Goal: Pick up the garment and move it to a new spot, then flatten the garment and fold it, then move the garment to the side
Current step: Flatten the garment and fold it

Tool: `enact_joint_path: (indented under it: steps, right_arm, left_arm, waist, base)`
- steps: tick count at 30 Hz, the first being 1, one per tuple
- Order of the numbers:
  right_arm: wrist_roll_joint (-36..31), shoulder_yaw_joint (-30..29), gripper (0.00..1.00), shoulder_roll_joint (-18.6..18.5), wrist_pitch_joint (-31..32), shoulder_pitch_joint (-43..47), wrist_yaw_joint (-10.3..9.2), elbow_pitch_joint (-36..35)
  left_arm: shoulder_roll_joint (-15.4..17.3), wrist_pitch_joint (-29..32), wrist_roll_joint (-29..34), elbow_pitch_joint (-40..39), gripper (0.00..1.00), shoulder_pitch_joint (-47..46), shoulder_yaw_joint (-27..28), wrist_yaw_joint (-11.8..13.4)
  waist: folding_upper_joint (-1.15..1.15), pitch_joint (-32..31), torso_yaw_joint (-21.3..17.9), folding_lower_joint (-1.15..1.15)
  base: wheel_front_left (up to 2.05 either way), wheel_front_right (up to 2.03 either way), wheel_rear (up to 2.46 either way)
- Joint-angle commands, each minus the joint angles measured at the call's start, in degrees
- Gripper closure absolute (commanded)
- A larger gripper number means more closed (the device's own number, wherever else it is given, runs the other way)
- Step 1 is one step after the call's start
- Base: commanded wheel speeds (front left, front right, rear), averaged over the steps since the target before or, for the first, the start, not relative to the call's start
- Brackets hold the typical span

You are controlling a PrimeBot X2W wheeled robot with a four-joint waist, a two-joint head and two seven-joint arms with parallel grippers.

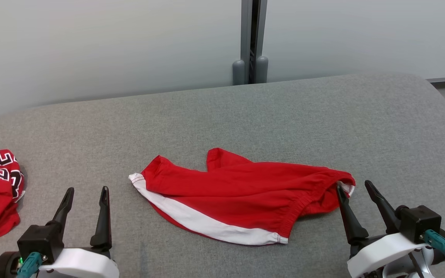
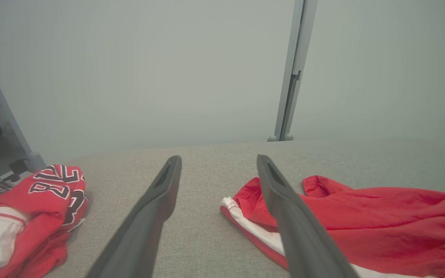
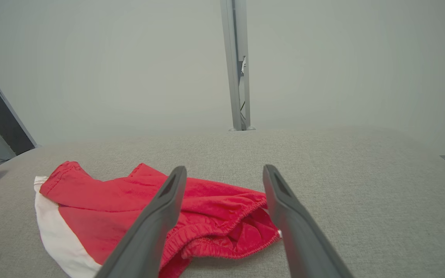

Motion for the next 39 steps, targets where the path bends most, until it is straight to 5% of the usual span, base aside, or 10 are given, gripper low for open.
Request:
enact_joint_path:
  steps: [1, 7, 17, 25, 26, 27, 28, 34, 39]
  right_arm:
    - [0.2, -0.2, 0.0, -0.3, 0.0, -0.2, -0.02, -0.2]
    - [0.0, 0.6, 0.0, -0.3, -0.1, -1.9, -0.02, -0.9]
    - [0.5, 2.3, 0.0, -0.3, -1.4, -5.4, -0.02, 0.0]
    - [0.6, 2.7, 0.0, -0.3, -2.5, -6.5, -0.02, 1.1]
    - [0.5, 2.7, 0.0, -0.3, -2.6, -6.7, -0.02, 1.3]
    - [0.4, 2.8, 0.0, -0.3, -2.6, -6.8, -0.02, 1.4]
    - [0.3, 2.8, 0.0, -0.3, -2.6, -6.8, -0.02, 1.5]
    - [-0.5, 5.3, 0.0, -0.3, -1.8, -7.7, -0.02, 1.9]
    - [-1.2, 13.9, 0.0, -0.3, 1.2, -7.3, -0.02, 3.2]
  left_arm:
    - [0.5, 0.3, 0.1, -0.3, 0.0, -1.5, -0.1, 0.0]
    - [1.4, 4.8, -1.7, 4.3, 0.0, -8.2, -1.5, -3.7]
    - [2.3, 12.7, -8.0, 24.6, 0.0, -20.9, -3.0, -13.4]
    - [2.4, 13.2, -9.9, 32.2, 0.0, -25.0, -2.8, -16.4]
    - [2.2, 13.7, -10.7, 32.9, 0.24, -25.1, -2.8, -17.0]
    - [2.2, 14.0, -10.9, 33.4, 0.73, -25.4, -2.7, -17.4]
    - [2.2, 13.8, -11.1, 33.7, 1.0, -25.8, -2.7, -17.7]
    - [2.5, 13.3, -11.7, 35.4, 1.0, -26.8, -3.0, -19.2]
    - [2.7, 12.7, -11.5, 36.2, 1.0, -27.6, -3.3, -19.4]
  waist:
    - [0.0, 0.5, 0.1, 0.0]
    - [0.0, 4.0, -0.5, 0.0]
    - [0.0, 10.5, -4.6, 0.0]
    - [0.0, 12.3, -5.7, 0.0]
    - [0.0, 12.4, -5.8, 0.0]
    - [0.0, 12.5, -5.8, 0.0]
    - [0.0, 12.6, -5.8, 0.0]
    - [0.0, 12.9, -5.6, 0.0]
    - [0.0, 13.2, -5.2, 0.0]
  base:
    - [0.0, 0.0, 0.0]
    - [0.0, 0.0, 0.0]
    - [0.0, 0.0, 0.0]
    - [0.0, 0.0, 0.0]
    - [0.0, 0.0, 0.0]
    - [0.0, 0.0, 0.0]
    - [0.0, 0.0, 0.0]
    - [0.0, 0.0, 0.0]
    - [0.0, 0.0, 0.0]
